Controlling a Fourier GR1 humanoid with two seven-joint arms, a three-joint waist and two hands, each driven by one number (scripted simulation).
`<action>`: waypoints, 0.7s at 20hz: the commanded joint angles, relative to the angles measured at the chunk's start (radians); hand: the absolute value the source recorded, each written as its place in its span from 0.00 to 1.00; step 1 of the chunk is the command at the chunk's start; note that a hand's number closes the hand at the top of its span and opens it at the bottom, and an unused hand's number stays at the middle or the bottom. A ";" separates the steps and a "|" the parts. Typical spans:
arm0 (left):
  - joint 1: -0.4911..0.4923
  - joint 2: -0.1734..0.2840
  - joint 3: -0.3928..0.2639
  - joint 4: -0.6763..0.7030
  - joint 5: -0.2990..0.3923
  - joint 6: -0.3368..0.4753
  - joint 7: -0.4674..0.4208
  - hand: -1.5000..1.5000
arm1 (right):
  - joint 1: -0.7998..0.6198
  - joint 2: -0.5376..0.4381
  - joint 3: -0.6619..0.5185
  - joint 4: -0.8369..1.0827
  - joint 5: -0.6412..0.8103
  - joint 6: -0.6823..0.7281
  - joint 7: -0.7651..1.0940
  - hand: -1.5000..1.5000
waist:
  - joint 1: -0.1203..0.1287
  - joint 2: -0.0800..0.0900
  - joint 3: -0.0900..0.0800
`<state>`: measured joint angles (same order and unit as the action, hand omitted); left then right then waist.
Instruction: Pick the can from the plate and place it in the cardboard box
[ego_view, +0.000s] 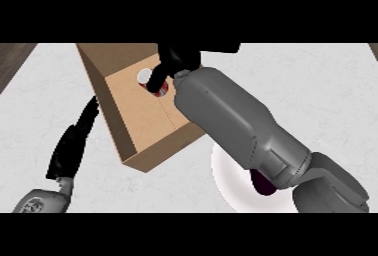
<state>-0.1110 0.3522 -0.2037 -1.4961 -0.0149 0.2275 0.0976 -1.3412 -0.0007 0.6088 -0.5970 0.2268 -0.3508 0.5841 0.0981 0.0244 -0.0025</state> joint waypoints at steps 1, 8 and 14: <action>0.000 0.013 0.028 0.014 0.017 -0.022 -0.018 0.50 | -0.012 0.001 0.033 0.049 -0.074 -0.046 -0.029 0.00 | 0.016 0.002 0.000; -0.026 0.018 0.030 -0.002 0.014 -0.033 0.015 0.50 | 0.024 0.001 -0.068 0.023 -0.164 -0.328 -0.172 0.00 | 0.004 0.002 0.003; 0.009 0.001 0.037 0.013 0.003 -0.012 -0.001 0.50 | 0.028 0.001 -0.215 0.005 -0.281 -0.436 -0.315 0.00 | -0.029 -0.002 0.003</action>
<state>-0.1031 0.3518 -0.1841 -1.5001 -0.0127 0.2125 0.1038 -1.3099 0.0000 0.4875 -0.5861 0.0128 -0.7320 0.3614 0.0920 0.0235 -0.0002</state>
